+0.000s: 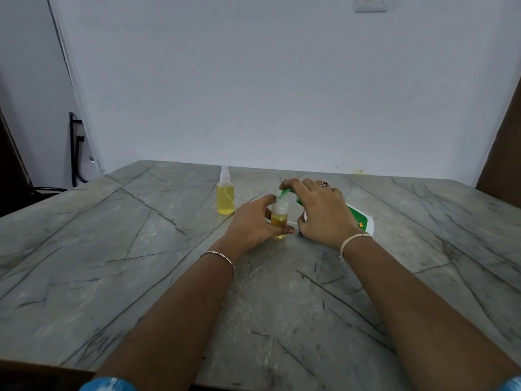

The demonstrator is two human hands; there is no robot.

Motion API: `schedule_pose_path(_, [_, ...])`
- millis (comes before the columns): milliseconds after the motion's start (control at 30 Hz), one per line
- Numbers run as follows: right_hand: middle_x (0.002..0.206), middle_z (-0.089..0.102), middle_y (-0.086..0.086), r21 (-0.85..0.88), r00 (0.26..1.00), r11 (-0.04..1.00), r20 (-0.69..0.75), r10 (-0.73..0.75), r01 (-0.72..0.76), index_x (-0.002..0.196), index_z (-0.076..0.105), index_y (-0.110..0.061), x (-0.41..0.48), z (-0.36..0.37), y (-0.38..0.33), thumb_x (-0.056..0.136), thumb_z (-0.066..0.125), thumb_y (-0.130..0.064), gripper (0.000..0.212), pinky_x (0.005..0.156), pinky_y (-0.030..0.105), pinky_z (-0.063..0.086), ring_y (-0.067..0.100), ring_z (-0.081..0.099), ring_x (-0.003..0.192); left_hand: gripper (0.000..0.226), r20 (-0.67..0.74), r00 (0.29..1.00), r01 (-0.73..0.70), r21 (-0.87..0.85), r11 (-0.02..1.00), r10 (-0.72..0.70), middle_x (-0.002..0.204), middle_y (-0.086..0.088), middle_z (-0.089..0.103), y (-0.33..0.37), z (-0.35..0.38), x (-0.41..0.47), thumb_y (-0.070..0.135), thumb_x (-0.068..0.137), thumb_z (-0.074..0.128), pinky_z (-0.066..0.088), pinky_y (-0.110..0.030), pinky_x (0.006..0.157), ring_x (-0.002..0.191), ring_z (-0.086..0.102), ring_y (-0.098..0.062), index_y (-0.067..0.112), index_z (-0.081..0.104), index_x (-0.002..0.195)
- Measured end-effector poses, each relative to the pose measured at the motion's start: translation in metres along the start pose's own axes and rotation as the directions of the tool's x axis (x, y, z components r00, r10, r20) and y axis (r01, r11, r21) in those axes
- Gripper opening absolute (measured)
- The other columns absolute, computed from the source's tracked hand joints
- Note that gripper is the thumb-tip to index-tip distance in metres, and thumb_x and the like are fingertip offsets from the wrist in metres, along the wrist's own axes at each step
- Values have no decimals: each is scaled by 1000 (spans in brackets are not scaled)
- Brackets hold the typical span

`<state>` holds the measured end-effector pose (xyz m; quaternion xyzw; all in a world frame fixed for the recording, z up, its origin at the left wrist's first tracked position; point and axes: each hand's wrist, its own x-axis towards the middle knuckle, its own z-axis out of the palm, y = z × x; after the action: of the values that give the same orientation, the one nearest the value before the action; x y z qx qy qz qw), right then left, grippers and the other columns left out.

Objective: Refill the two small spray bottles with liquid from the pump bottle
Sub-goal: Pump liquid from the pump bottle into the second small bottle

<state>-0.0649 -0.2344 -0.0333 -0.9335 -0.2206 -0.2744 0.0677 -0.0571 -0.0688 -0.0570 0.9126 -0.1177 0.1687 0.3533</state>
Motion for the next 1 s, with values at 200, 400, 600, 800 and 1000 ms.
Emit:
schedule_pose_path(200, [128, 56, 1, -41, 1000, 999, -23, 4, -5, 130, 37, -31, 4, 2, -4, 78, 64, -17, 60, 97, 47, 43, 26, 53, 114, 82, -1, 1000, -9, 5, 1000, 9, 106, 1, 66, 1, 0, -1, 50, 65, 83, 50, -32, 87, 95, 63, -17, 22, 50, 133])
schedule_pose_path(400, [130, 55, 0, -44, 1000, 999, -13, -1, 0, 136, 34, -34, 0, 1, -3, 79, 65, -20, 66, 98, 46, 43, 26, 53, 117, 82, -5, 1000, 3, -5, 1000, -3, 109, 0, 65, 2, -1, -2, 50, 65, 83, 51, -31, 85, 93, 63, -18, 20, 49, 134])
schedule_pose_path(600, [130, 55, 1, -34, 1000, 999, 11, 8, -8, 136, 33, -35, 1, -1, -2, 79, 64, -19, 67, 99, 47, 42, 27, 53, 117, 83, 7, 1000, 6, -4, 1000, -6, 110, -1, 65, 3, -1, -2, 50, 66, 82, 51, -33, 88, 94, 64, -19, 20, 48, 135])
schedule_pose_path(800, [129, 56, 1, -13, 1000, 1000, -11, 19, -19, 129, 37, -31, 5, 2, -6, 78, 63, -17, 59, 96, 47, 42, 27, 53, 114, 76, 13, 1000, 6, -3, 1000, -6, 105, 0, 67, 2, -1, -1, 48, 66, 83, 51, -32, 84, 91, 64, -18, 22, 51, 130])
schedule_pose_path(1000, [132, 55, 0, -21, 1000, 1000, 6, 13, -12, 136, 34, -35, 1, 0, -3, 79, 65, -19, 67, 99, 46, 43, 26, 53, 117, 74, 9, 1000, 3, 1, 1000, -3, 106, 0, 68, 2, 0, -1, 52, 64, 83, 52, -33, 83, 90, 65, -17, 25, 53, 127])
